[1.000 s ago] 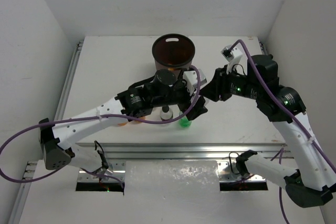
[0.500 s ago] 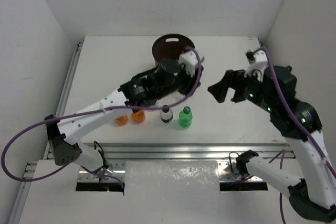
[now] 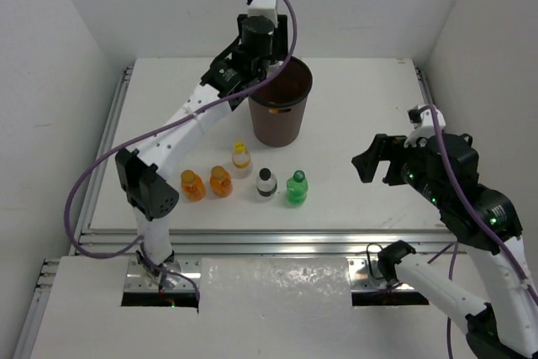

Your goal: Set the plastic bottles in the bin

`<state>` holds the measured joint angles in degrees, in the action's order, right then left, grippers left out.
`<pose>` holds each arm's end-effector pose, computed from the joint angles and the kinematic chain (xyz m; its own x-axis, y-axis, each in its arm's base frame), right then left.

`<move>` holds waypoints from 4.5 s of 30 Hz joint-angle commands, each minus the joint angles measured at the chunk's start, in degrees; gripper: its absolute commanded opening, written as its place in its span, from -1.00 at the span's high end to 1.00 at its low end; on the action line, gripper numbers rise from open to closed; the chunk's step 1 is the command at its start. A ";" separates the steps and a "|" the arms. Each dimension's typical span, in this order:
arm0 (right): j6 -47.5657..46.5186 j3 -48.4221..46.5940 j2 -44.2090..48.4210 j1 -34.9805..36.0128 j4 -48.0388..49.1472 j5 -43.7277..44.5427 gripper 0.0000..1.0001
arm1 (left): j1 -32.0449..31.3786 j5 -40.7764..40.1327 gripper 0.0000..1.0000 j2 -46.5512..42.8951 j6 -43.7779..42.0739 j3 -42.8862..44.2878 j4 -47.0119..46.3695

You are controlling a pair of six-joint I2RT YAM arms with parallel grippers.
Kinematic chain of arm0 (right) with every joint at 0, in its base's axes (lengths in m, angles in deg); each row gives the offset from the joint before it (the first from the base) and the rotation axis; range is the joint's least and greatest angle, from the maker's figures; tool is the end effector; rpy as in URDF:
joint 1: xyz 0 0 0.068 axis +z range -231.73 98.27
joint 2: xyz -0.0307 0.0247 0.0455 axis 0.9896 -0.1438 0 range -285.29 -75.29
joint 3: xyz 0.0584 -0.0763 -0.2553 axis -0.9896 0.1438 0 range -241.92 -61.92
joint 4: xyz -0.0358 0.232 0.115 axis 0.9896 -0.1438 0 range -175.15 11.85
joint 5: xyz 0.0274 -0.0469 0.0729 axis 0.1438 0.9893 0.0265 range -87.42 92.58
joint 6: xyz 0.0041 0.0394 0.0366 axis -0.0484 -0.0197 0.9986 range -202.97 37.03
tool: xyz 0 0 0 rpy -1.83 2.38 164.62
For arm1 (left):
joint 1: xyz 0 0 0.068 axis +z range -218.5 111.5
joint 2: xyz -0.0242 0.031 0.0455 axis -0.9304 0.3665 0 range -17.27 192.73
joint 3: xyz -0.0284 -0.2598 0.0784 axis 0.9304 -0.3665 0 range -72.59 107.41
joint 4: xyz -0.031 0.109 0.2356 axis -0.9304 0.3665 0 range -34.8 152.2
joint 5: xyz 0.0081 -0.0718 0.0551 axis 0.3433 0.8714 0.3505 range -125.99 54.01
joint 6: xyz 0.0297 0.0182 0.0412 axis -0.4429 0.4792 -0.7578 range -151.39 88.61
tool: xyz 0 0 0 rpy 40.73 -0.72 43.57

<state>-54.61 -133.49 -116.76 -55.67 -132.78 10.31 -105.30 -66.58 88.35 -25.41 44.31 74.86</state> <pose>0.0950 0.0413 0.4177 -0.4829 0.2877 -0.8271 -0.1094 0.9173 0.3829 0.3497 -0.2389 0.4593 -0.1278 -0.0164 -0.9917 0.0999 0.9946 -0.0293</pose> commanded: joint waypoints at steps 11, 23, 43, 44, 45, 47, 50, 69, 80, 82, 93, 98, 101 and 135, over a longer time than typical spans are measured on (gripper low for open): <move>-0.93 14.79 -10.02 1.53 20.86 -25.23 -0.96 | 2.61 8.35 -0.99 -2.41 5.44 7.12 4.24; -6.65 11.63 -30.06 15.68 23.25 -0.69 -0.26 | 2.96 11.59 -0.99 -43.02 14.93 -40.76 6.01; -4.63 14.01 -34.82 16.74 24.67 -2.37 0.47 | 2.96 22.41 -0.99 -50.87 13.27 -54.68 6.80; -4.45 13.92 -34.38 16.56 24.40 -2.28 0.58 | 2.96 22.85 -0.99 -50.69 13.27 -54.59 6.62; -4.28 13.91 -32.72 16.65 24.22 -2.19 0.64 | 2.96 23.55 -0.99 -50.61 12.92 -54.59 6.27; -3.84 13.65 -30.61 16.65 23.43 -2.19 0.64 | 2.87 26.88 -0.99 -50.17 12.39 -54.67 5.04; -4.19 11.37 -26.12 16.04 21.07 -2.71 0.67 | 1.74 32.34 -0.99 -48.94 11.16 -54.59 2.23; -9.73 -4.98 -22.51 -2.51 8.57 -49.72 0.80 | -14.09 45.71 -0.99 -33.91 -13.53 -46.07 -1.21; -6.91 -6.21 -20.32 -2.60 11.22 -46.76 0.76 | -14.53 57.86 1.00 -29.77 -12.23 -45.02 -1.29; -6.13 -6.13 -18.83 -2.60 10.78 -43.52 -0.09 | -14.53 52.59 1.00 -30.56 -10.82 -43.87 -1.99; -4.71 -10.17 -8.28 -2.69 3.22 -5.28 -0.98 | 1.54 27.43 1.00 -23.91 2.46 -27.98 -10.42; -6.73 -9.29 -7.75 -2.69 0.67 -5.44 -0.98 | 5.58 23.92 1.00 -13.18 4.65 -13.59 -10.52; -7.18 -7.62 -7.04 -2.69 0.75 -5.88 -0.98 | 7.96 23.82 0.89 -6.15 5.88 -5.85 -8.85; -9.73 3.89 -4.67 -2.60 0.05 -14.67 -0.98 | 11.31 -3.61 -0.99 -45.86 43.07 -57.83 34.13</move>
<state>-63.74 -130.82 -121.76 -58.36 -134.73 -3.66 -94.48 -71.35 44.42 15.07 -12.28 106.42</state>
